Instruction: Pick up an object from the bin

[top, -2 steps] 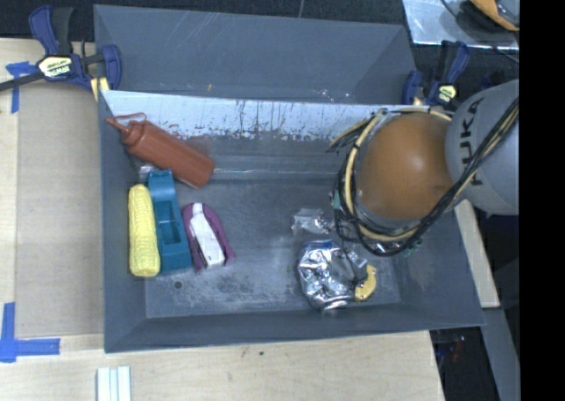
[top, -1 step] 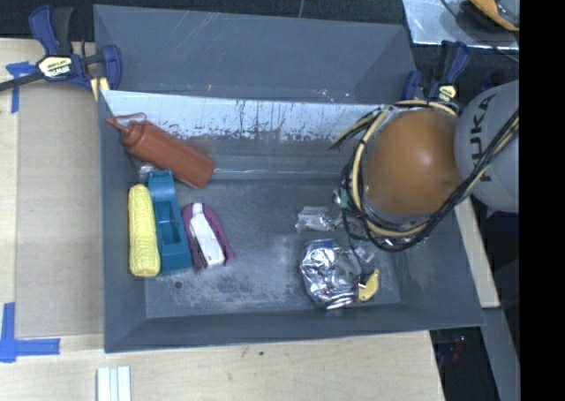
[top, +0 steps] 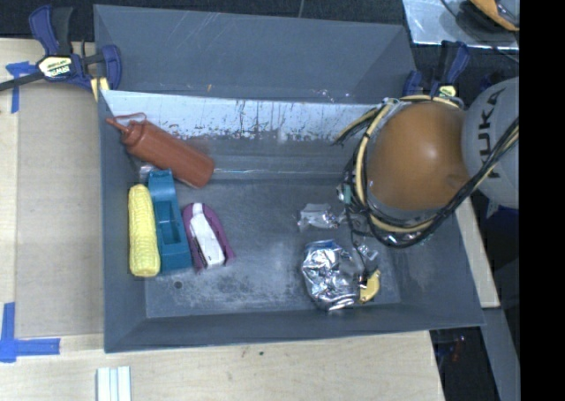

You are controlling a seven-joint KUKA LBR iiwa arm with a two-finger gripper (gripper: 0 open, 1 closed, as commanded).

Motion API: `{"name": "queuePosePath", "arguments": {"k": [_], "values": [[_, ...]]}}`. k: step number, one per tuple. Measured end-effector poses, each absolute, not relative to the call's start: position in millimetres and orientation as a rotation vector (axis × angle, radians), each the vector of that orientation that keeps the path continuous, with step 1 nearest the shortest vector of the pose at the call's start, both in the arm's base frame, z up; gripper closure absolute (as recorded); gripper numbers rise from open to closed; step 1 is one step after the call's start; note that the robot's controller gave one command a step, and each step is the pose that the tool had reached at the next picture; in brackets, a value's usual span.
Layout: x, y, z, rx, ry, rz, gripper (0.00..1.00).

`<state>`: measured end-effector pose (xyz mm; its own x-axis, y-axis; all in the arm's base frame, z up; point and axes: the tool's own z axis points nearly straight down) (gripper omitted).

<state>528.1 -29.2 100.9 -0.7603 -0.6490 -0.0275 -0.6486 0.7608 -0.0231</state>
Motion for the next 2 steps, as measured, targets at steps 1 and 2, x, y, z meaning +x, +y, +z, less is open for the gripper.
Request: {"name": "queuePosePath", "arguments": {"k": [1,2], "values": [[509.1,-20,82,-1.438,2.75,-0.031,0.0],[549.0,-18,71,-1.411,2.757,-0.033,0.0]]}}
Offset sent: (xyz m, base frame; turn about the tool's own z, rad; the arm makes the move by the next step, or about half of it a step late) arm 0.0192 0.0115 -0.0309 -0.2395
